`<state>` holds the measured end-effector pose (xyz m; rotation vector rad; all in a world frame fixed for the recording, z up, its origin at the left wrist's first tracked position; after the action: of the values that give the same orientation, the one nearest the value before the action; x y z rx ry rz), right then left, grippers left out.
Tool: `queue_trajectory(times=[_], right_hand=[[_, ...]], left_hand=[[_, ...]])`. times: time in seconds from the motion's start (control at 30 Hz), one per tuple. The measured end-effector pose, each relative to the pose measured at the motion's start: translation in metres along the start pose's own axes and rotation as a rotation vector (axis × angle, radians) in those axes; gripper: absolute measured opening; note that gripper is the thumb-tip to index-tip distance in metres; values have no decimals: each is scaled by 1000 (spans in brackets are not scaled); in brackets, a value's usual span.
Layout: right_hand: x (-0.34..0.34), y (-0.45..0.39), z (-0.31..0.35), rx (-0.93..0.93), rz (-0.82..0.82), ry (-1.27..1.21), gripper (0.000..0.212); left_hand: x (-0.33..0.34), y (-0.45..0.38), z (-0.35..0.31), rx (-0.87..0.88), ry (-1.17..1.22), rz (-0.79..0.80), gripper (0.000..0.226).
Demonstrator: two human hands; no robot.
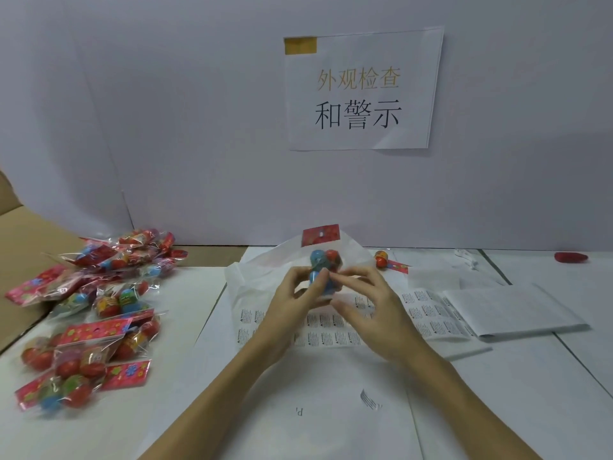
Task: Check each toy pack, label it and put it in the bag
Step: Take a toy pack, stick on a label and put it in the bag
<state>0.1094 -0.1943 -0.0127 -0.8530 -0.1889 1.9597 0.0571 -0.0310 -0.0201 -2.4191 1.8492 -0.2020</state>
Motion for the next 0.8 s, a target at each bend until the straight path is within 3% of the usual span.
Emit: queue_trajectory(times=[0.1,0.2,0.3,0.43,0.6,0.8], right_hand=[[-4,-2,1,13,-70,-57,27],[-15,-4,-8,163,-218,-115,34],[-14,-5,-14,300,-121,-369,30],[-9,-4,-17,277,-105,-354,12],[-7,-4,-17,271,-82,-354,10],[-2,-2,-17,372,12,-476,13]], left_hand=[[-7,-3,3,-46,71,-46,33],[-9,-5,3,-118,176,15,25],[-4,-5,1,-124,227,93,31],[-4,-3,0,-96,147,100,33],[-2,0,-6,-39,-7,-5,48],[-4,0,0,-52,-15,-36,45]])
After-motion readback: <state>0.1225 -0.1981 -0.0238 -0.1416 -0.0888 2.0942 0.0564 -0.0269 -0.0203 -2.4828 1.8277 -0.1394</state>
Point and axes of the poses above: each hand's wrist, its own y-axis away from the middle knuckle, its own x-axis out of the palm, z = x × y, the point moved 4 cm from there along -y, towards the middle knuckle
